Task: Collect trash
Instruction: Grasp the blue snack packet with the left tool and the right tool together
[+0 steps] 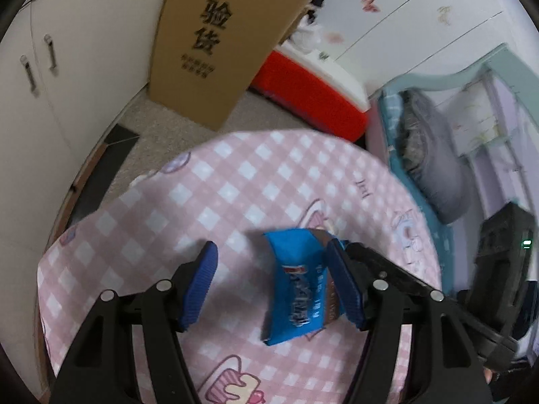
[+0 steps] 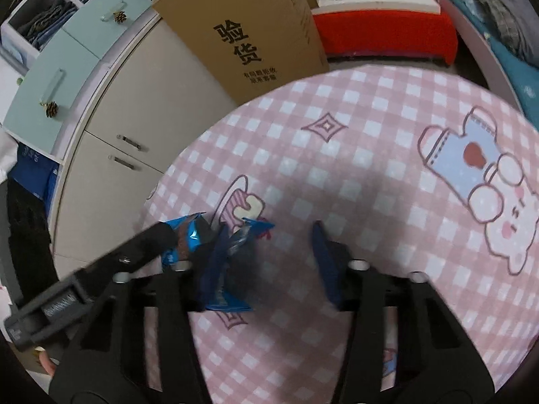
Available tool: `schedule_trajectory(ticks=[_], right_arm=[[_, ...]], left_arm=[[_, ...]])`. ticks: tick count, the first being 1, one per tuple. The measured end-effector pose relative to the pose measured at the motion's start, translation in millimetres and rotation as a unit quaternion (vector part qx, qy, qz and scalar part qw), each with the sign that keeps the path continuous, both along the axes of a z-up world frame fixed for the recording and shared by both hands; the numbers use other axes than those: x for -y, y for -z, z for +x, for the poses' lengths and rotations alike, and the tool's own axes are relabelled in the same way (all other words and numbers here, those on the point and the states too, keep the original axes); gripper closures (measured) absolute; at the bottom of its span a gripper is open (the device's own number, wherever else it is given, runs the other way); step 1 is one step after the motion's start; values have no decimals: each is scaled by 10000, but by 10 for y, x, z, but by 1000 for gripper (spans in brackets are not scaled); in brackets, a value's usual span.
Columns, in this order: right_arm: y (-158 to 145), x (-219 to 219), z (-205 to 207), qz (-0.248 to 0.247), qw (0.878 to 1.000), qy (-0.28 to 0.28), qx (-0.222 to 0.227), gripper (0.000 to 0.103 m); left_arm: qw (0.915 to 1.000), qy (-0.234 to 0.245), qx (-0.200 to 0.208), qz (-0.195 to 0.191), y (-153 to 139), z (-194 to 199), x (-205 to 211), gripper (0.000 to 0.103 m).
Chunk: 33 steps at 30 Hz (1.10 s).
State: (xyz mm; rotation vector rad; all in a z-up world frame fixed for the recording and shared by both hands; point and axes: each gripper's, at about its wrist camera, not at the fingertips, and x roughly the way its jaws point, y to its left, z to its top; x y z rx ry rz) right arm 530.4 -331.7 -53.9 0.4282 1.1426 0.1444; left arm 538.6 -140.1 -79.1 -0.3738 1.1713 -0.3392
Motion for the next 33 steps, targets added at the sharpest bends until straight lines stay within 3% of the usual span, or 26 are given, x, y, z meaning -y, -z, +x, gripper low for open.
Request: schedule_trajectory(ticks=[2,4,5,6,9,20,33], right_arm=[[5,-29,-12,-75,10000,-28,13,74],[40,-49,-37,67,9999,-82,-91,91],[66,-59,-59,209,9996,-94,-144,92],[81,-78,-92,220,9996,-53,-146,97],[71,-78,-215,227,9997,53,-102,99],[-223,-195,-868,204,9994,181,233,100],[-447,-799,-1591,-48,9992,-104,392,100]], left_arm=[[9998,41,-9,176,-9,-21,51,44],[9997,209,-125,9,29,-30,96,66],[9994,289,-181,-68,54,-34,127,88],[9988,390,-232,-167,88,-39,157,90],[9993,372,-26,10,60,-139,172,101],[9991,339,244,-23,-180,-765,2,102],[9985,134,521,-90,-403,-1675,-668,102]])
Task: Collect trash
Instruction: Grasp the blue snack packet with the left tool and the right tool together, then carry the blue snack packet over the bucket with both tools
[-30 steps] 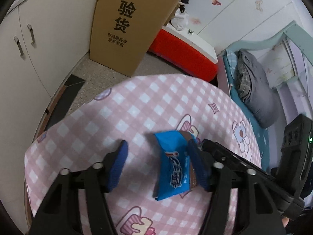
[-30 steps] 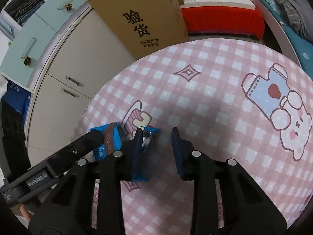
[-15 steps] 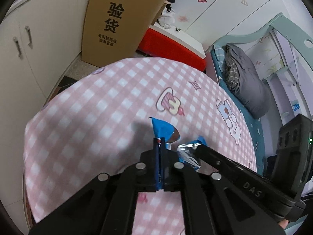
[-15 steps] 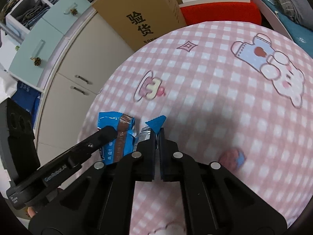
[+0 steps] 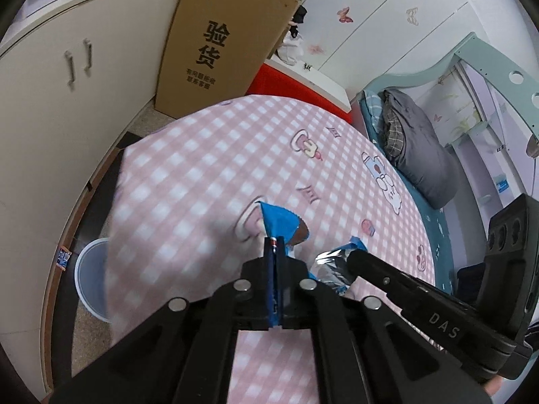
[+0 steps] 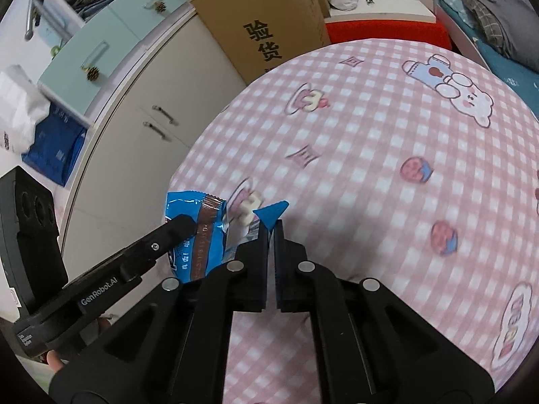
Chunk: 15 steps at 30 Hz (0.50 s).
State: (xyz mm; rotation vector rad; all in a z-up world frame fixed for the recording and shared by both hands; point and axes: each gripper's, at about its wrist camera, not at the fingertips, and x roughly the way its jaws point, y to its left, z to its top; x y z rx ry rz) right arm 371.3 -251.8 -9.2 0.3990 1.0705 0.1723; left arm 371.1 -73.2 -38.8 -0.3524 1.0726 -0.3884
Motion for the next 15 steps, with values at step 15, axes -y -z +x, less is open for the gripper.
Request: schedule_trajectory(ticks=[15], right_arm=[[17,-1302,-250,-146,9947,-1015,51,100]], left_arm=[[9959,-884,8,193,-4,-585,-1220,102]])
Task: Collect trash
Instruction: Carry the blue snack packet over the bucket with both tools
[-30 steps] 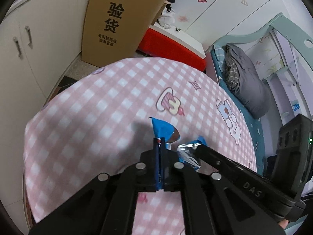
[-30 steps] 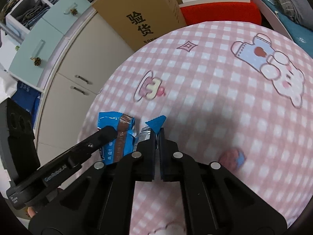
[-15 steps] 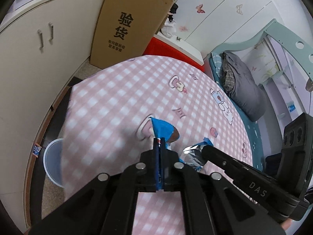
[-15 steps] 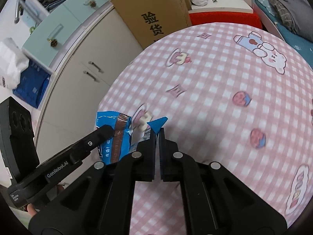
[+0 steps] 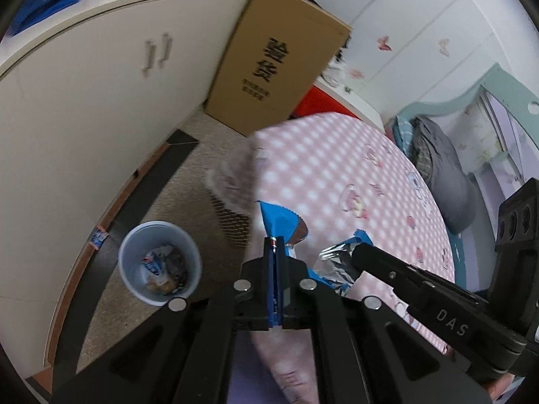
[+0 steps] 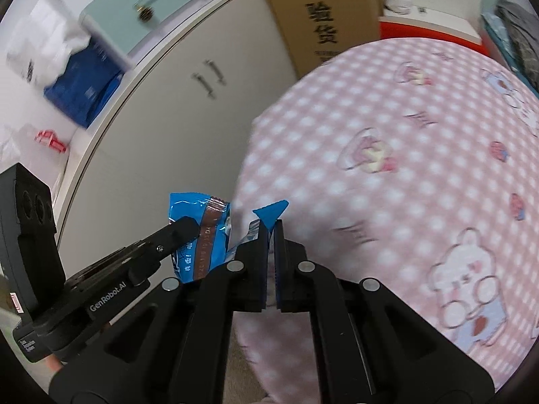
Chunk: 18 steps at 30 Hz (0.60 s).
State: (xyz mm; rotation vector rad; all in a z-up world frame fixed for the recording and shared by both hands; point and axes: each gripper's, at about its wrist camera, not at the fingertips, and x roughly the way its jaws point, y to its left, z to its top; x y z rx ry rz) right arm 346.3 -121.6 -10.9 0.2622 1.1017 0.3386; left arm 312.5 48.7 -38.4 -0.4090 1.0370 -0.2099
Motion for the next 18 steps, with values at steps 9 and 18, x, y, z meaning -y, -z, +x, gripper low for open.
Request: schedule_trajectory(ticks=[9,18], right_arm=[[173,-714,17,-33,9979,-613,-208,100],[499,-1113,152,-431,9940,-871,-497,100]], left_arm=[[9980,-609,-149,62,104,-134,-699,101],[9956,-763,-548,18,484,-49,-962,101]])
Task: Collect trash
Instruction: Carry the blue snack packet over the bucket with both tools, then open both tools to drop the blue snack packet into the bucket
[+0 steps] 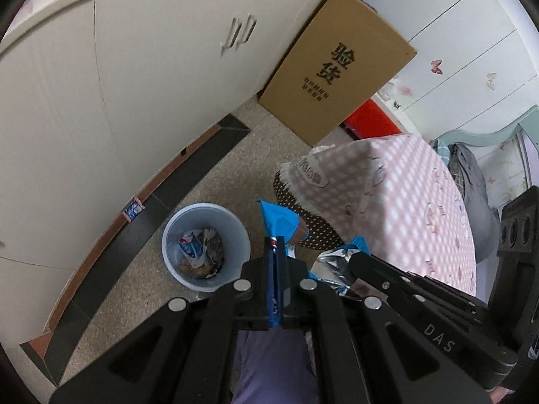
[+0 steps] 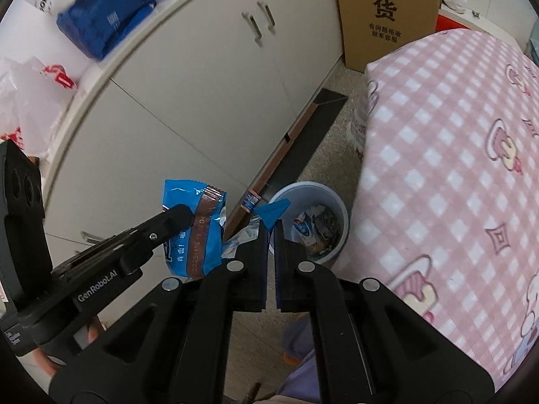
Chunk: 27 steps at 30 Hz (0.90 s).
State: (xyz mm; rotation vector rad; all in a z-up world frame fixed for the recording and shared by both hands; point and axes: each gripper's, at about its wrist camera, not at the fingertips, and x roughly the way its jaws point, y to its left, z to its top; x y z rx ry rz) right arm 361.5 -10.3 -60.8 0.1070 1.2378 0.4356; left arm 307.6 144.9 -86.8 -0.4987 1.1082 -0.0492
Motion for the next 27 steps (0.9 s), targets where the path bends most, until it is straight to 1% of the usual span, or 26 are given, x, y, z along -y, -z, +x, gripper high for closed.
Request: schedule_trajectory(ticks=[6,10,13,17,19,20,21,23,24,25,26,27], right_arm=[[265,-188,130,-455,9989,-9,-104,99],[457,-388,187,-869,9962,-68,-27,99],[726,-541,243,-1082,9940,-24,-144,99],[1008,-751,256,-1427,9897,-46,41,99],[1210,-780,300,-1365,9905,59,-178,99],[1361,-767,324,-1302,9905,227,-392,99],[1464,-774,351,-1287,9902,293,-449,100],[1744,-789,396,-1460,9872,355,-533,100],[1851,-776,417,-1476,9864,371,-613,99],[1973,-748,437,-1465,9856,430,-726,99],[2084,-699,452,-1443,9844,548,-841,99],[2217,-621,495,-1349,9823,782,-1042,99]], left_arm=[[9996,103,-246,-62,321,187,-19,100],[9990,134,-382,-184,599,308,-91,99],[9984,53,-460,-334,868,369,-229,99],[9968,7,-620,-512,1325,428,-420,99],[9959,48,-724,-531,1560,456,-464,99],[9957,52,-773,-510,1636,464,-470,99],[9952,58,-857,-479,1804,482,-477,99],[9936,64,-980,-559,2022,503,-499,99],[9920,136,-1084,-627,2190,522,-493,99],[9914,174,-1115,-658,2276,528,-501,99],[9909,213,-1147,-668,2370,545,-489,99],[9903,263,-1207,-635,2508,576,-467,99]])
